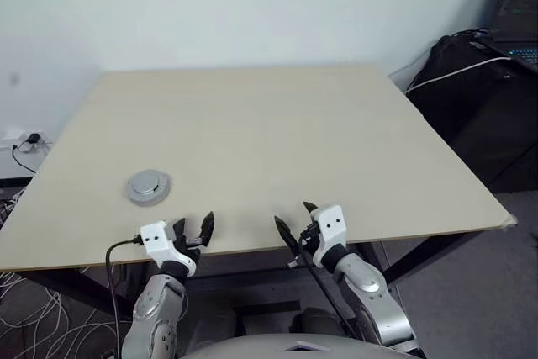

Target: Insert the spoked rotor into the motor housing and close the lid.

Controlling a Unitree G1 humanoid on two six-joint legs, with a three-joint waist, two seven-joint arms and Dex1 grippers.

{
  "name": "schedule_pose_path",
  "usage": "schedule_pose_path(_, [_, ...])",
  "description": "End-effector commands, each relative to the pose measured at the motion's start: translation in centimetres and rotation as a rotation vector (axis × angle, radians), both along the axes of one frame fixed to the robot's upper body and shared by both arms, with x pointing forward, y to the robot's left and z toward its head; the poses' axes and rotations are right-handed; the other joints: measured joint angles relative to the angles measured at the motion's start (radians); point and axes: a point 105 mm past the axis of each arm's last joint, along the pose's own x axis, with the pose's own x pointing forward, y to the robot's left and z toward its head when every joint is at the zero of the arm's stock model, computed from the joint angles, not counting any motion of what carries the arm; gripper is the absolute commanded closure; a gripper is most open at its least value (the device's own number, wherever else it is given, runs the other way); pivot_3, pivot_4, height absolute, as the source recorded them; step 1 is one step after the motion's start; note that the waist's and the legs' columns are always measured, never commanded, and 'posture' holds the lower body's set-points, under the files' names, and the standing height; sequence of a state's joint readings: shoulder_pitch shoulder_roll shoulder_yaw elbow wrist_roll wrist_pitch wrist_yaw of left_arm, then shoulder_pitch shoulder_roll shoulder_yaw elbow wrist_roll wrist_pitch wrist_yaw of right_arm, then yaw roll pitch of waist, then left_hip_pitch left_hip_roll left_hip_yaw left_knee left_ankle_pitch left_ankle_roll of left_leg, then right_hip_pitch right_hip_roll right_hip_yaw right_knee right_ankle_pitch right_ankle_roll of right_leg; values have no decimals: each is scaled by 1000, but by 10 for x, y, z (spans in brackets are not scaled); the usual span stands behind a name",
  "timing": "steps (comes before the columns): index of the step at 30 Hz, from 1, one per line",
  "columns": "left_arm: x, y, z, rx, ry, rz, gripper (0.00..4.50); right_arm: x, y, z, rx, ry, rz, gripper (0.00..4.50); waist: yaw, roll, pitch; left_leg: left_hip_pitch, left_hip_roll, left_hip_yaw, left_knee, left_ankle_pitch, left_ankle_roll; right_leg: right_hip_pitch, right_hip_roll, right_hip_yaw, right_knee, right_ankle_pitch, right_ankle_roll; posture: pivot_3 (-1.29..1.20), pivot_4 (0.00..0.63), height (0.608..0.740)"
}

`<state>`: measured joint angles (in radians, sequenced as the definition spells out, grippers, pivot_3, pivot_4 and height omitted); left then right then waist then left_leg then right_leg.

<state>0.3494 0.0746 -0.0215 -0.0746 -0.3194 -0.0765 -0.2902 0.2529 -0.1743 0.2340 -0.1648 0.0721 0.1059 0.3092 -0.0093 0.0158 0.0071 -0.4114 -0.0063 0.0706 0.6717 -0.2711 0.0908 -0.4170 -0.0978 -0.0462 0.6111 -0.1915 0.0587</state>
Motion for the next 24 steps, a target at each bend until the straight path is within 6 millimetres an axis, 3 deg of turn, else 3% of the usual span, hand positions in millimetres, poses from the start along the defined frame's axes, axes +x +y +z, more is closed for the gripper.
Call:
schedule_pose_path(1, [3,-11,14,138,-140,-98,25,-2,0,13,-50,-88,50,0,2,0,0,0,0,0,-1,0,0,-1,0,0,0,0,-1,0,0,740])
schedule_pose_path(9, [1,-19,14,275,-236,-200,25,-5,-6,18,-10,-114,17,0,8,-1,0,-1,0,1,-5,1,-1,-4,0,0,-1,0,-7,0,0,740])
schedule_pose_path(24, [14,-25,24,230,-298,-176,25,3,-9,25,38,-141,-93,0,28,-1,0,0,0,2,-4,1,0,-3,0,0,-1,0,-7,0,0,740])
